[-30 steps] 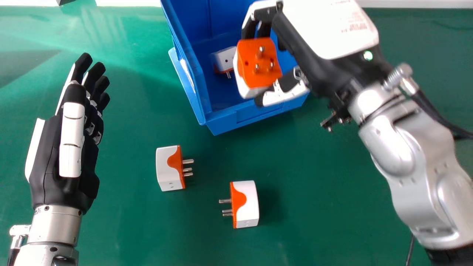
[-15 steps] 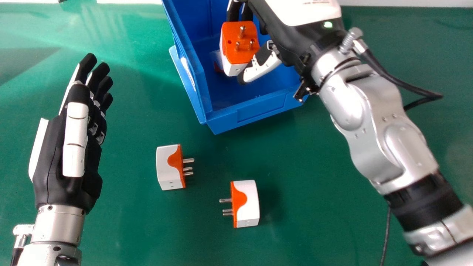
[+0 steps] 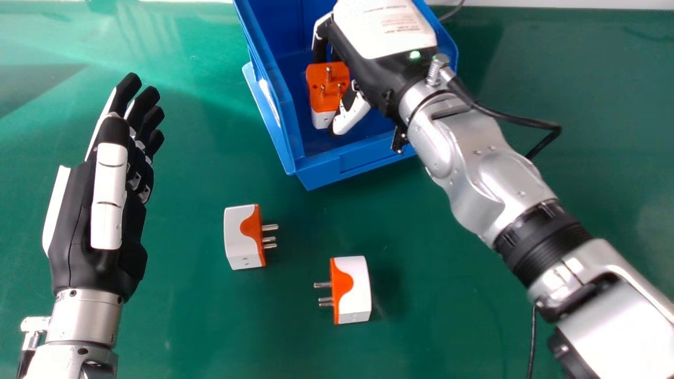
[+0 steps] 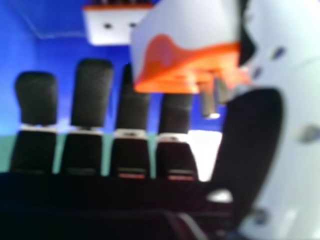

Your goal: Pick all objects and put in blue box

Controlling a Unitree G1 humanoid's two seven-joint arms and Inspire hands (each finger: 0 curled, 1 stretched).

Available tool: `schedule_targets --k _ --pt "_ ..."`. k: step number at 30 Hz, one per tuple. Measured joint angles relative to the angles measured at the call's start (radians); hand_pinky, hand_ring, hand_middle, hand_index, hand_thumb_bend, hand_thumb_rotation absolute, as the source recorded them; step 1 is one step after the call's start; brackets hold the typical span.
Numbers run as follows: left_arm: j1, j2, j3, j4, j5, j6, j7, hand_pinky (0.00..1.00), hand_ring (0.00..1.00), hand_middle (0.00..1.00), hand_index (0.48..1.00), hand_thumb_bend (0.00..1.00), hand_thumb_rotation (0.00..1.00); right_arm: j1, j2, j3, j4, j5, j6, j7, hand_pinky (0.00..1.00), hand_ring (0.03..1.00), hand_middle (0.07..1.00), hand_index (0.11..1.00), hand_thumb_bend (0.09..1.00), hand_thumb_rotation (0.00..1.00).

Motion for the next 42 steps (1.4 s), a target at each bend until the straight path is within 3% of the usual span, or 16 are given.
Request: schedule_targets --k 23,36,39,40,42 --pt "0.001 -0.009 0.0 0.0 0.0 0.001 0.005 0.98 0.95 0.94 0.933 0.68 0.88 -0.041 0.02 0.035 0.104 0.029 0.033 -0.029 0.28 0.408 0.517 0.555 0.487 0.0" --pt "0.003 -0.009 -0.001 -0.013 0.001 0.003 0.005 0.99 0.96 0.95 0.946 0.67 0.9 -0.041 0.014 0.039 0.097 0.051 0.068 -0.001 0.29 0.405 0.516 0.526 0.5 0.0" --pt "0.003 -0.009 -0.001 -0.015 0.001 0.003 0.005 1.0 0.96 0.95 0.951 0.67 0.9 -0.041 0.013 0.043 0.097 0.05 0.068 -0.001 0.35 0.468 0.574 0.623 0.701 0.08" --pt "0.003 -0.009 -0.001 -0.017 0.001 0.003 0.004 1.0 0.96 0.95 0.951 0.67 0.9 -0.041 0.012 0.046 0.097 0.049 0.068 0.001 0.35 0.468 0.574 0.623 0.701 0.08" --pt "0.003 -0.009 -0.002 -0.019 0.001 0.003 0.005 1.0 0.97 0.96 0.953 0.67 0.9 -0.041 0.012 0.05 0.097 0.049 0.068 0.003 0.4 0.521 0.625 0.682 0.785 0.12"
